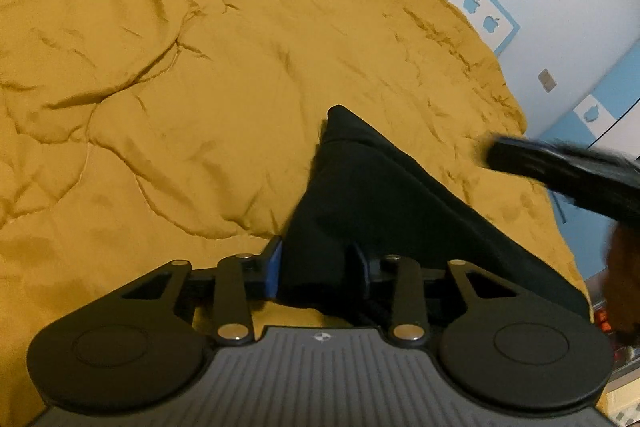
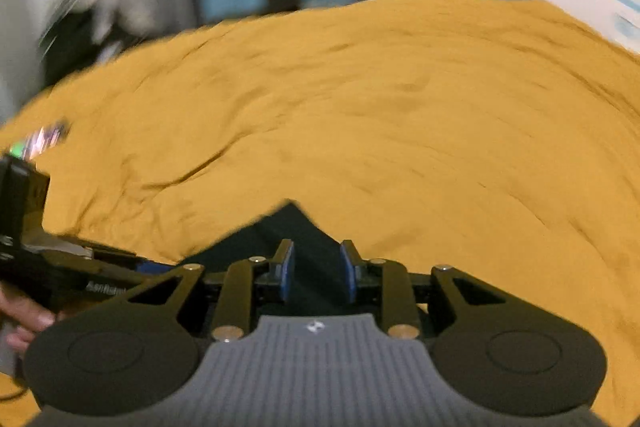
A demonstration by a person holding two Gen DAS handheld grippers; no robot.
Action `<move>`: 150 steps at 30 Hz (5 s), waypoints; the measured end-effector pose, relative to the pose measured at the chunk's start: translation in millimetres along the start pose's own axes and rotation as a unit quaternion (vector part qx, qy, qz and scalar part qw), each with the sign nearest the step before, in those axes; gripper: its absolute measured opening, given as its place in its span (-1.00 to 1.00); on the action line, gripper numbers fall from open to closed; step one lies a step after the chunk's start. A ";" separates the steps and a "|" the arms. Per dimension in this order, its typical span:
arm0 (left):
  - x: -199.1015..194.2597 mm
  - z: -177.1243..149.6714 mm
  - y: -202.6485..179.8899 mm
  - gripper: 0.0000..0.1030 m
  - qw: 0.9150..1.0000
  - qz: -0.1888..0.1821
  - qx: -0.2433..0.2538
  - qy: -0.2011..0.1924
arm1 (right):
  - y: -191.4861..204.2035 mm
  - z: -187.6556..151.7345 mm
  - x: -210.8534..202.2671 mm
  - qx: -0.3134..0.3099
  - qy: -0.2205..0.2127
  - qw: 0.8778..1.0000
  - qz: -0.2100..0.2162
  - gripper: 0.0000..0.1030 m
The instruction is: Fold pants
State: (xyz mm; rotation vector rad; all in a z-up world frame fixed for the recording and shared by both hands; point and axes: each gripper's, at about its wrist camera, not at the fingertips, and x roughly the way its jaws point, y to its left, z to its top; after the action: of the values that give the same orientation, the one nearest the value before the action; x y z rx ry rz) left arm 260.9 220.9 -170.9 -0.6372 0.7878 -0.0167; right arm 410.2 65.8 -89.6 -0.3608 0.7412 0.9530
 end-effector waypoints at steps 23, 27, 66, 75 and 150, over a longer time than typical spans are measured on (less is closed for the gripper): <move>1.6 -9.4 10.8 -0.66 0.999 -0.044 0.001 -0.001 | -30.9 58.9 112.1 0.056 0.058 0.996 -0.036 -1.00; 0.1 -11.2 14.3 -0.66 0.999 -0.047 -0.001 -0.002 | -27.8 67.8 122.0 0.064 0.068 0.994 0.065 -0.37; -4.2 -11.3 51.2 -0.50 0.989 -0.104 -0.108 -0.006 | -63.9 -47.6 37.0 0.117 0.074 0.988 -0.064 -0.53; 8.2 6.7 40.5 -0.82 0.980 -0.135 -0.142 0.016 | -66.2 -122.6 17.0 0.249 0.058 0.961 -0.111 -0.29; 79.0 -144.4 -250.7 0.00 0.958 -0.135 0.128 0.218 | -179.2 -409.8 -265.5 0.695 -0.306 0.604 -0.241 -0.78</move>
State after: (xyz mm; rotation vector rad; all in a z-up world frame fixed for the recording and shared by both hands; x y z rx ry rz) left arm 275.6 -78.6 -163.8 -0.4940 1.0968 -0.5169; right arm 296.0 -430.6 -195.5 1.0913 0.4923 -0.2448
